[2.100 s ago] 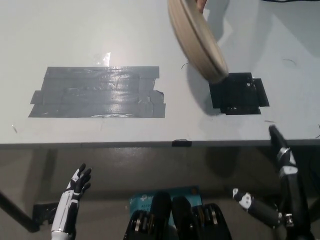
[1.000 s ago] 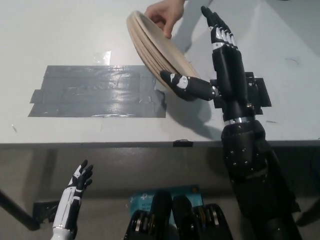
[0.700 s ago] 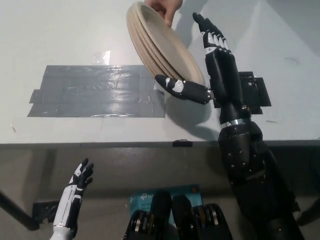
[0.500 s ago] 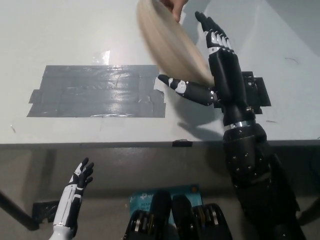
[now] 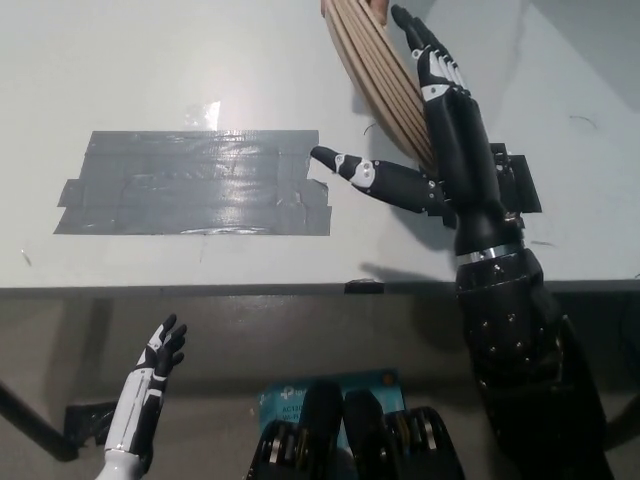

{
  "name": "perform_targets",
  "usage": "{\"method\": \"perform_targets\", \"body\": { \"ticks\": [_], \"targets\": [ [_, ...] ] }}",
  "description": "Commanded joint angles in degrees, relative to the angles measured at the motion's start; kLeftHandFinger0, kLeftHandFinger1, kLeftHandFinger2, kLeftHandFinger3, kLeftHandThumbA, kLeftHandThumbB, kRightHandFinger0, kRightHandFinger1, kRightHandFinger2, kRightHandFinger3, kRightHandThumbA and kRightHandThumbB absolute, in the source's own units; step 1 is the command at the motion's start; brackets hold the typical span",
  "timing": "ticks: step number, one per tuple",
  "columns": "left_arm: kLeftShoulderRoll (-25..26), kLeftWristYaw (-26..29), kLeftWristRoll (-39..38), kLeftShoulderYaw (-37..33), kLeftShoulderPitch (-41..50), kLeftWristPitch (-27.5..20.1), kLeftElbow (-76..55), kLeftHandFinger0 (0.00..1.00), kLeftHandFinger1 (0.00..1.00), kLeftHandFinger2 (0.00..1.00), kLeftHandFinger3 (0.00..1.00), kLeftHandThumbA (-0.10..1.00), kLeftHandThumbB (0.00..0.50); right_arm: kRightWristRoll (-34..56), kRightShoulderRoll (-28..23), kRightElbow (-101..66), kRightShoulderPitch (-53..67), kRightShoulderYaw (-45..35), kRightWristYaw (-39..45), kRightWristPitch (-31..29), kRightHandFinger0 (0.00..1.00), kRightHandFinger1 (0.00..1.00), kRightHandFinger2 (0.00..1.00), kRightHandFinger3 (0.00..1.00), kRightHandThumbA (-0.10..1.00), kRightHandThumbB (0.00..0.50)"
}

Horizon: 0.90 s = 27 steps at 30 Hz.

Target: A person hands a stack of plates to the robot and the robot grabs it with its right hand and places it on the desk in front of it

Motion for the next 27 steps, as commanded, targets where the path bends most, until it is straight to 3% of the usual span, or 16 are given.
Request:
{"method": "perform_targets", "body": {
  "ticks": [1,12,21,23,27],
  "targets": [
    [0.7,-0.1,0.1,-0.1,-0.3,-1.9,-0.5,1.00,1.00,1.00,1.00,1.00,0.195,0.5,0.1,-1.7,-2.0,0.8,1.2,0.9,1.00,1.00,1.00,1.00,1.00,0.446],
    [0.8,-0.1,0.4,-0.2,0.3,-2.5,-0.7,1.00,1.00,1.00,1.00,1.00,0.192,-4.5,-2.2,12.1,-4.4,1.1,-3.4,1.8,1.00,1.00,1.00,1.00,1.00,0.415],
    [0.8,-0.3,0.1,-0.1,0.3,-1.8,-1.5,1.00,1.00,1.00,1.00,1.00,0.196,-7.6,-1.8,18.1,-6.2,1.8,-7.8,4.2,1.00,1.00,1.00,1.00,1.00,0.422],
    [0.7,-0.3,0.2,-0.1,0.3,-1.5,-1.6,1.00,1.00,1.00,1.00,1.00,0.207,-8.6,-1.7,19.1,-6.6,1.9,-9.4,4.7,1.00,1.00,1.00,1.00,0.97,0.420],
    [0.8,-0.3,0.3,-0.1,-0.2,-1.6,-1.4,1.00,1.00,1.00,1.00,1.00,0.209,-12.4,-1.1,22.3,-8.5,2.4,-17.1,5.4,1.00,1.00,1.00,1.00,0.77,0.447]
  ]
}}
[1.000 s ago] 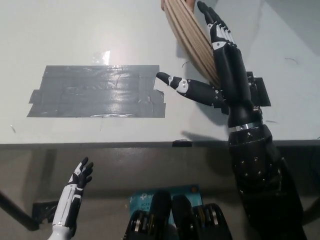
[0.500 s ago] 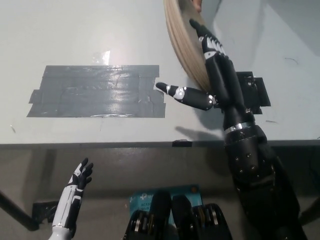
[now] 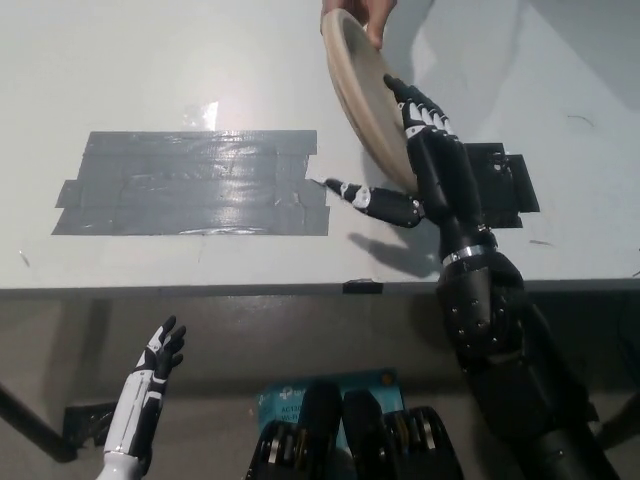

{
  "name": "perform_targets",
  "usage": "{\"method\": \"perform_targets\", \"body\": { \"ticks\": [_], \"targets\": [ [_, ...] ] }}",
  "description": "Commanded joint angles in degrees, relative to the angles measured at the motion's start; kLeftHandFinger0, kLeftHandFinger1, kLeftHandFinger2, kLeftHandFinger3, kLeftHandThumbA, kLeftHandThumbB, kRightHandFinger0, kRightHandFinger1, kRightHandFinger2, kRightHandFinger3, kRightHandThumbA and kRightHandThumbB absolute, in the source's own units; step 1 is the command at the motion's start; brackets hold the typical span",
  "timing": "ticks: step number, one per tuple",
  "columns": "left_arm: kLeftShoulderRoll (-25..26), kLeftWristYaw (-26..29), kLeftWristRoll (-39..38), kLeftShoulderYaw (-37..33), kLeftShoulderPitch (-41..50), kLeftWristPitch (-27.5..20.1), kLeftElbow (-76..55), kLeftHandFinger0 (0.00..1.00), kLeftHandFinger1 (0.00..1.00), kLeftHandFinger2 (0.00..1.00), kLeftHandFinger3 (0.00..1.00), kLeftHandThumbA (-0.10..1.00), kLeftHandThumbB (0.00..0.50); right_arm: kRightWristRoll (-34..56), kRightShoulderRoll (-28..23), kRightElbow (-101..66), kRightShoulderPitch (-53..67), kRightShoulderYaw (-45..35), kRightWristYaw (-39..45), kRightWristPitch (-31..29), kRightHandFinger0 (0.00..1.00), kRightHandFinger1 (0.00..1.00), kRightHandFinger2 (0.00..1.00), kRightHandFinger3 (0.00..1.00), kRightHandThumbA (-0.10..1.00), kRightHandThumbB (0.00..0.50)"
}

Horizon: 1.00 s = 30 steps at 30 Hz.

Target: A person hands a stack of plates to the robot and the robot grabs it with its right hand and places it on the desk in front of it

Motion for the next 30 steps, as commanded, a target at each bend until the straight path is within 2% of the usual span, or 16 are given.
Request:
{"method": "perform_targets", "body": {
  "ticks": [1,2,3,4,5,6,7,8,14,17,18,19,21,24,26,30],
  "targets": [
    [0.7,-0.2,0.0,-0.1,-0.5,-1.3,-1.3,1.00,1.00,1.00,1.00,1.00,0.208,-6.1,1.3,2.7,-5.5,0.3,-13.6,1.3,1.00,1.00,1.00,1.00,0.71,0.424],
    [0.7,-0.2,0.0,-0.2,-0.4,-1.4,-1.4,1.00,1.00,1.00,1.00,1.00,0.209,-7.1,1.8,3.8,-5.9,0.1,-17.8,0.7,1.00,1.00,1.00,1.00,0.69,0.352],
    [0.7,-0.2,0.0,-0.2,-0.4,-1.4,-1.4,1.00,1.00,1.00,1.00,1.00,0.209,-7.5,2.1,4.5,-6.2,0.0,-20.6,0.2,1.00,1.00,1.00,1.00,0.69,0.349],
    [0.7,-0.3,0.0,-0.2,-0.4,-1.5,-1.4,1.00,1.00,1.00,1.00,1.00,0.210,-7.2,2.3,4.6,-6.4,-0.4,-22.3,-0.6,0.90,1.00,1.00,1.00,0.77,0.229],
    [0.6,-0.3,0.0,-0.2,-0.3,-1.5,-1.5,1.00,1.00,1.00,1.00,1.00,0.211,-6.5,2.1,3.4,-6.5,-0.6,-21.8,-1.6,0.18,0.25,0.37,0.61,0.87,0.063],
    [0.5,-0.3,-0.1,-0.2,-0.3,-1.4,-1.6,1.00,1.00,1.00,1.00,1.00,0.212,-6.1,1.9,2.7,-6.6,-0.7,-21.4,-2.5,0.04,0.08,0.20,0.47,0.89,0.036],
    [0.7,-0.3,0.0,-0.3,-0.3,-1.5,-1.5,1.00,1.00,1.00,1.00,1.00,0.209,-5.9,1.7,2.9,-6.8,-0.5,-21.5,-3.3,0.00,0.00,0.01,0.14,0.96,0.001],
    [0.7,-0.4,0.1,-0.3,-0.4,-1.8,-1.3,1.00,1.00,1.00,1.00,1.00,0.208,-5.6,1.6,3.1,-7.1,-0.4,-21.7,-3.8,0.00,0.00,0.00,0.08,0.98,0.000],
    [0.7,-0.4,0.3,-0.5,-0.8,-1.8,-1.1,1.00,1.00,1.00,1.00,1.00,0.205,-2.3,2.4,3.3,-7.7,-1.6,-24.1,-6.3,0.00,0.00,0.20,0.15,0.88,0.000],
    [0.8,-0.4,0.2,-0.5,-0.5,-2.2,-1.0,1.00,1.00,1.00,1.00,1.00,0.199,-0.6,3.4,3.0,-7.5,-2.4,-24.9,-6.7,0.00,0.00,0.22,0.12,0.87,0.001],
    [0.8,-0.4,0.3,-0.5,-0.4,-2.2,-1.1,1.00,1.00,1.00,1.00,1.00,0.197,-0.2,3.7,2.9,-7.4,-2.7,-25.2,-6.8,0.00,0.00,0.23,0.17,0.89,0.000],
    [0.8,-0.3,0.3,-0.5,-0.4,-2.1,-1.1,1.00,1.00,1.00,1.00,1.00,0.193,-0.2,3.8,2.8,-7.4,-2.8,-25.7,-6.9,0.00,0.00,0.26,0.32,0.89,0.000],
    [0.8,-0.3,0.3,-0.5,-0.4,-2.0,-1.0,1.00,1.00,1.00,1.00,1.00,0.187,-0.3,4.0,2.8,-7.4,-3.0,-26.5,-7.0,0.00,0.00,0.25,0.37,0.89,0.000],
    [0.8,-0.2,0.5,-0.5,-0.5,-2.4,-0.9,1.00,1.00,1.00,1.00,1.00,0.161,0.6,4.3,2.5,-7.4,-3.6,-27.6,-8.2,0.00,0.00,0.11,0.44,0.85,0.000],
    [0.7,-0.1,0.4,-0.4,-0.5,-2.4,-0.8,1.00,1.00,1.00,1.00,1.00,0.164,0.6,4.2,2.5,-7.5,-3.7,-29.1,-9.8,0.00,0.00,0.00,0.34,0.79,0.000],
    [0.7,-0.4,0.1,-0.5,-0.2,-2.3,-0.9,1.00,1.00,1.00,1.00,1.00,0.161,0.4,3.8,0.9,-6.9,-3.6,-29.3,-10.0,0.00,0.00,0.00,0.18,0.83,0.000]
  ]
}}
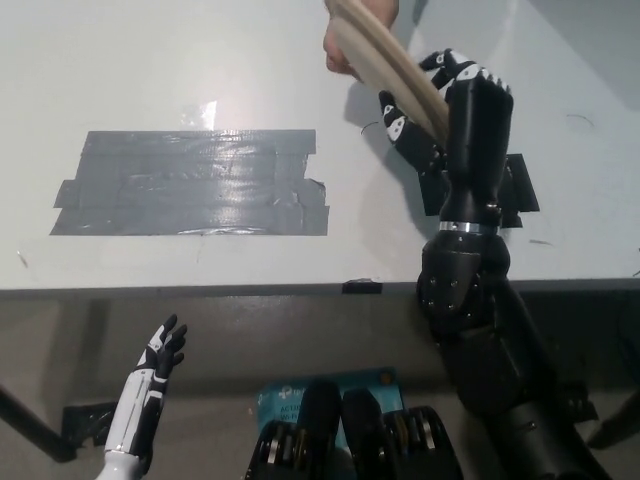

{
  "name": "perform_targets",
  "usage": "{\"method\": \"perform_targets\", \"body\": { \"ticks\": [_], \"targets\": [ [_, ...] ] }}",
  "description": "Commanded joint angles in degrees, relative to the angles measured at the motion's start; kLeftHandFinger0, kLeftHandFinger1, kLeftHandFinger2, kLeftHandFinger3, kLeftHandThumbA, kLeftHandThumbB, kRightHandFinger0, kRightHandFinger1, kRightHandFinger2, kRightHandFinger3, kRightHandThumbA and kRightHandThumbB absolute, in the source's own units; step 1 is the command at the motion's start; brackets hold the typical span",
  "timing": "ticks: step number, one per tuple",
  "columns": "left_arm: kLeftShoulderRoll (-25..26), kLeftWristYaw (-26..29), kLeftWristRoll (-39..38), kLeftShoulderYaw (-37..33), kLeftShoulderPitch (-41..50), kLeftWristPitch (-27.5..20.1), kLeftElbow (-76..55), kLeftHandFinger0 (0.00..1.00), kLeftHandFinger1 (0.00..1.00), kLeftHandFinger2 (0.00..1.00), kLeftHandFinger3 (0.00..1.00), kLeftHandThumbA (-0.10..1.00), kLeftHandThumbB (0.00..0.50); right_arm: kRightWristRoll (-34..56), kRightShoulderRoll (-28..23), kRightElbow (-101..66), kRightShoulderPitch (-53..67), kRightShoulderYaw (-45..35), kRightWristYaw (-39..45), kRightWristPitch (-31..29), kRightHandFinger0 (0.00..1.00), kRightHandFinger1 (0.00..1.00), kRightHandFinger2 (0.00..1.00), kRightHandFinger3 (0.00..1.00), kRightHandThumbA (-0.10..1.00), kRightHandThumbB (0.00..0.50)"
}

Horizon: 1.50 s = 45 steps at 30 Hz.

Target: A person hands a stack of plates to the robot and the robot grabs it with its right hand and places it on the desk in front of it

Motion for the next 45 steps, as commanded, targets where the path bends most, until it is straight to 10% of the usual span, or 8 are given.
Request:
{"method": "perform_targets", "body": {
  "ticks": [1,16,22,24,27,29,38,45],
  "targets": [
    [0.7,-0.3,0.0,-0.3,-0.1,-2.4,-0.8,1.00,1.00,1.00,1.00,1.00,0.156,0.7,-0.2,-4.0,-2.7,-0.3,-4.2,-5.0,0.00,0.00,0.00,0.09,0.80,0.000],
    [0.8,-1.0,-0.7,-0.3,-1.0,-1.6,-1.3,1.00,1.00,1.00,1.00,1.00,0.178,-3.2,-8.8,-14.9,-3.1,0.3,1.4,-2.9,0.00,0.00,0.14,0.00,0.92,0.000],
    [1.0,-1.2,-0.4,-0.3,-1.7,-1.8,-1.1,1.00,1.00,1.00,1.00,1.00,0.167,-6.1,-14.3,-15.1,-3.5,1.3,1.9,-3.7,0.00,0.00,0.19,0.15,0.93,0.000],
    [1.0,-1.3,-0.7,-0.2,-1.6,-1.8,-1.2,1.00,1.00,1.00,1.00,1.00,0.179,-7.9,-17.2,-13.6,-3.5,2.5,2.6,-4.5,0.00,0.00,0.22,0.41,0.96,0.000],
    [1.4,-1.5,-0.7,-0.2,-1.6,-2.0,-1.2,1.00,1.00,1.00,1.00,1.00,0.176,-11.1,-20.9,-10.4,-3.6,4.6,2.9,-3.6,0.00,0.00,0.16,0.06,1.00,0.000],
    [1.4,-1.5,-0.7,-0.2,-1.8,-2.0,-1.1,1.00,1.00,1.00,1.00,1.00,0.176,-12.4,-22.8,-8.4,-4.0,5.8,2.7,-3.8,0.00,0.00,0.15,0.02,1.00,0.000],
    [1.4,-1.3,-0.8,-0.1,-2.0,-1.9,-0.8,1.00,1.00,1.00,1.00,1.00,0.168,-19.8,-29.6,6.6,-7.9,15.2,-3.3,-7.8,0.00,0.00,0.14,0.06,0.74,0.002],
    [1.1,-1.3,-1.1,-0.1,-2.0,-1.6,-1.0,1.00,1.00,1.00,1.00,1.00,0.168,-25.4,-31.1,16.8,-11.2,23.1,-9.1,-6.5,0.00,0.00,0.16,0.03,0.78,0.013]
  ]
}}
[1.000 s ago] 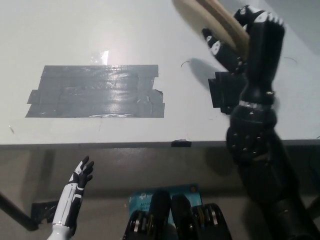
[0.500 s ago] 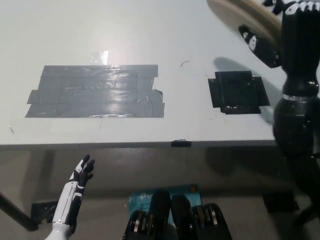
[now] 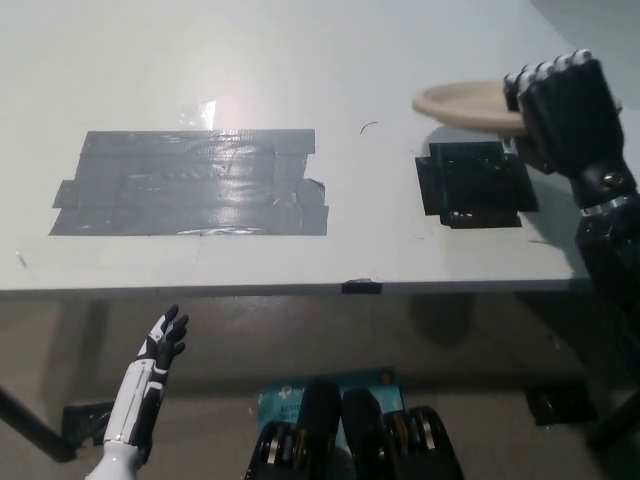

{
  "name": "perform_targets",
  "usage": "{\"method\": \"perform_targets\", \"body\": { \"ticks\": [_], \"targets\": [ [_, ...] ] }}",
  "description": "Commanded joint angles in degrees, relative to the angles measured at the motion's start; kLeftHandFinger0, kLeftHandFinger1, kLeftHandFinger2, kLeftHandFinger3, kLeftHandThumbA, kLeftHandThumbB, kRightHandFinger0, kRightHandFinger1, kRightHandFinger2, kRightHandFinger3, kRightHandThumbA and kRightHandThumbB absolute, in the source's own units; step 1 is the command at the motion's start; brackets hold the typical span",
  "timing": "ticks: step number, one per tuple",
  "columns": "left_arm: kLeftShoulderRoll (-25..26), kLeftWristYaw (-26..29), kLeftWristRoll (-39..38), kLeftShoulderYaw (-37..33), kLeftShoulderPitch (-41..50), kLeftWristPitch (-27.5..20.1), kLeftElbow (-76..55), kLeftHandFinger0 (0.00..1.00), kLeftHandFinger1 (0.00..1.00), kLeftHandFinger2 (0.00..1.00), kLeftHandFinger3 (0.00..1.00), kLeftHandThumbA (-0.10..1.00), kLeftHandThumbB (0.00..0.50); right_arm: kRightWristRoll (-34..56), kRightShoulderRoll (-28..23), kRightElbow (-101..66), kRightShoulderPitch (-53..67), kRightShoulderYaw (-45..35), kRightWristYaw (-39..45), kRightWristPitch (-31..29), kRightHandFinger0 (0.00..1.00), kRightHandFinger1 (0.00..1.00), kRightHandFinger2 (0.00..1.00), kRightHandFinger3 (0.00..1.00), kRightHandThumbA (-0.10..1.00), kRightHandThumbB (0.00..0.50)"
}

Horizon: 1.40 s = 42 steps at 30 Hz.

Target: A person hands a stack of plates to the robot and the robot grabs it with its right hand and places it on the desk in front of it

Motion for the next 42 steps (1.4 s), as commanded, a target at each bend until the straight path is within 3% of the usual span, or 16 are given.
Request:
{"method": "perform_targets", "body": {
  "ticks": [1,7,10,11,13,14,15,16,17,20,22,31,34,37,40,42],
  "targets": [
    [0.6,-0.6,-0.8,-0.2,-0.7,-1.5,-1.0,1.00,1.00,1.00,1.00,1.00,0.183,-7.6,-2.0,5.6,-5.9,4.9,-9.0,-0.2,0.00,0.00,0.15,0.04,0.76,0.029],
    [0.9,-0.8,-1.0,-0.1,-1.0,-1.3,-1.2,1.00,1.00,1.00,1.00,1.00,0.192,-8.5,-0.6,10.7,-6.6,8.9,-11.7,0.7,0.00,0.00,0.11,0.01,0.80,0.037],
    [0.8,-0.9,-1.1,-0.2,-1.1,-1.4,-1.1,1.00,1.00,1.00,1.00,1.00,0.198,-7.6,-0.2,11.5,-6.2,9.9,-10.6,-0.3,0.00,0.00,0.12,0.06,0.79,0.044],
    [0.8,-0.9,-1.2,-0.2,-1.1,-1.4,-1.1,1.00,1.00,1.00,1.00,1.00,0.201,-7.1,-0.1,11.4,-6.0,9.7,-9.4,-0.3,0.00,0.00,0.13,0.06,0.85,0.036],
    [0.8,-0.8,-1.0,-0.3,-1.1,-1.3,-1.0,1.00,1.00,1.00,1.00,1.00,0.196,0.3,0.5,8.3,-4.1,6.7,3.4,-1.6,0.00,0.03,0.22,0.12,1.00,0.071],
    [0.8,-0.8,-1.1,-0.1,-1.3,-1.1,-1.2,1.00,1.00,1.00,1.00,1.00,0.195,7.0,0.1,0.9,-2.1,4.4,17.0,1.1,0.16,0.28,0.51,0.37,0.99,0.173],
    [0.9,-0.7,-1.2,-0.1,-1.3,-1.0,-1.3,1.00,1.00,1.00,1.00,1.00,0.195,9.2,0.0,-1.9,-1.4,3.5,22.1,2.3,0.19,0.30,0.50,0.46,0.98,0.171],
    [0.9,-0.8,-1.3,0.0,-1.5,-1.0,-1.3,1.00,1.00,1.00,1.00,1.00,0.188,14.1,-0.9,-8.7,-0.7,3.5,34.8,7.7,0.79,0.98,1.00,1.00,0.88,0.273],
    [1.0,-0.8,-1.4,0.1,-1.7,-1.1,-1.3,1.00,1.00,1.00,1.00,1.00,0.187,18.1,-1.6,-13.8,-0.4,3.5,44.6,12.0,1.00,1.00,1.00,1.00,0.86,0.270],
    [0.9,-0.8,-1.6,0.3,-1.8,-0.8,-1.3,1.00,1.00,1.00,1.00,1.00,0.167,26.6,-5.1,-26.1,-1.2,5.7,63.1,22.3,1.00,1.00,1.00,1.00,0.77,0.439],
    [0.9,-0.8,-1.6,0.2,-1.9,-1.0,-1.2,1.00,1.00,1.00,1.00,1.00,0.156,31.3,-7.3,-31.2,-2.3,6.4,68.8,26.3,1.00,1.00,1.00,1.00,0.79,0.499],
    [1.2,-0.9,-1.1,0.2,-3.0,-0.5,-0.8,1.00,1.00,1.00,1.00,1.00,0.167,59.8,-17.0,-42.5,-13.7,3.6,87.1,37.4,1.00,1.00,1.00,1.00,0.85,0.500],
    [1.3,-1.1,-1.5,0.2,-3.4,-1.0,-0.4,1.00,1.00,1.00,1.00,1.00,0.171,70.7,-19.0,-41.5,-17.4,1.1,91.6,37.4,1.00,1.00,1.00,1.00,1.00,0.500],
    [1.3,-0.9,-1.3,0.3,-3.7,-1.3,-0.4,1.00,1.00,1.00,1.00,1.00,0.165,83.5,-20.5,-39.6,-18.6,-0.1,90.7,37.4,1.00,1.00,1.00,1.00,0.99,0.500],
    [1.5,-1.1,-1.3,0.2,-3.8,-1.1,-0.6,1.00,1.00,1.00,1.00,1.00,0.167,88.7,-21.0,-39.5,-17.9,-1.3,88.5,37.4,1.00,1.00,1.00,1.00,0.98,0.500],
    [1.5,-1.4,-1.6,0.2,-4.1,-0.6,-0.8,1.00,1.00,1.00,1.00,1.00,0.172,100.1,-21.6,-40.0,-17.2,-3.9,84.3,37.4,1.00,1.00,1.00,1.00,1.00,0.500]
  ]
}}
